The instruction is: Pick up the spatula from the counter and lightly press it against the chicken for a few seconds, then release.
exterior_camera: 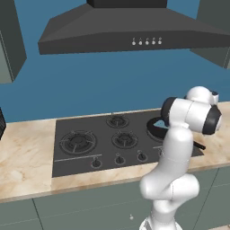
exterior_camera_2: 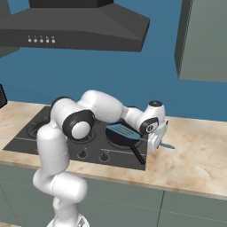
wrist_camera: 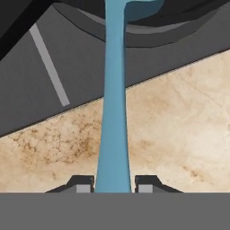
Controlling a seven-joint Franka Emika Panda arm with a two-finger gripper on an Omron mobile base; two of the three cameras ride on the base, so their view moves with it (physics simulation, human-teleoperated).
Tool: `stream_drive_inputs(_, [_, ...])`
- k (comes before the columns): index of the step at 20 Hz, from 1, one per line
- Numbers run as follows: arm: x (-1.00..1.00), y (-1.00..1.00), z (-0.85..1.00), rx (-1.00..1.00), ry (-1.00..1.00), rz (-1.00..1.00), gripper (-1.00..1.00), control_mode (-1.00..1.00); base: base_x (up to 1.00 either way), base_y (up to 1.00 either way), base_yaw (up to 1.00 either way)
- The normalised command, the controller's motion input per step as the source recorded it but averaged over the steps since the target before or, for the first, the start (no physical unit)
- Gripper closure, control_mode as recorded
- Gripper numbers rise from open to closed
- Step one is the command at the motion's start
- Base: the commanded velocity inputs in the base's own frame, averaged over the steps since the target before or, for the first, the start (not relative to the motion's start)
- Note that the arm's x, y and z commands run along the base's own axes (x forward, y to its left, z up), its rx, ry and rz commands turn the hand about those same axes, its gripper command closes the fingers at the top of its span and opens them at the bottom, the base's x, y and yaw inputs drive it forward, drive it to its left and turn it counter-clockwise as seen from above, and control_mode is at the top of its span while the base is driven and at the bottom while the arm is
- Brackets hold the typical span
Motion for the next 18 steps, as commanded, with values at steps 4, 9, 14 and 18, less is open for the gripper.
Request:
stream_drive_inputs(4, [0.13, 0.00, -0.09, 0.00, 0.00, 0.00, 1.00, -1.00, 0.00, 0.00, 0.00])
stream_drive_inputs(9, [0.12, 0.00, -0.09, 0.00, 0.00, 0.00, 1.00, -1.00, 0.00, 0.00, 0.00])
stream_drive_inputs(14, [0.06, 0.00, -0.09, 0.00, 0.00, 0.00, 1.00, -1.00, 0.00, 0.00, 0.00])
stream_drive_inputs(18, [0.01, 0.00, -0.02, 0.00, 0.00, 0.00, 1.00, -1.00, 0.00, 0.00, 0.00])
